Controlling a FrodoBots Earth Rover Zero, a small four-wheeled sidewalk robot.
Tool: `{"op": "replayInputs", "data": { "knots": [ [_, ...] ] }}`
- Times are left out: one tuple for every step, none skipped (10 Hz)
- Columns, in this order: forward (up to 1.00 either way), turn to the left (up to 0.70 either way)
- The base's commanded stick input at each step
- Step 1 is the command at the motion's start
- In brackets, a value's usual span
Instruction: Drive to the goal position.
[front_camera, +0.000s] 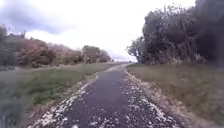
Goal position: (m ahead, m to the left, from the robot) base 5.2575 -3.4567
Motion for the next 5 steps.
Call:
{"op": "replayInputs", "data": {
  "knots": [
    [0.60,-0.15],
    [0.60,-0.15],
    [0.60,-0.15],
    [0.60,-0.15],
    [0.60,-0.15]
  ]
}}
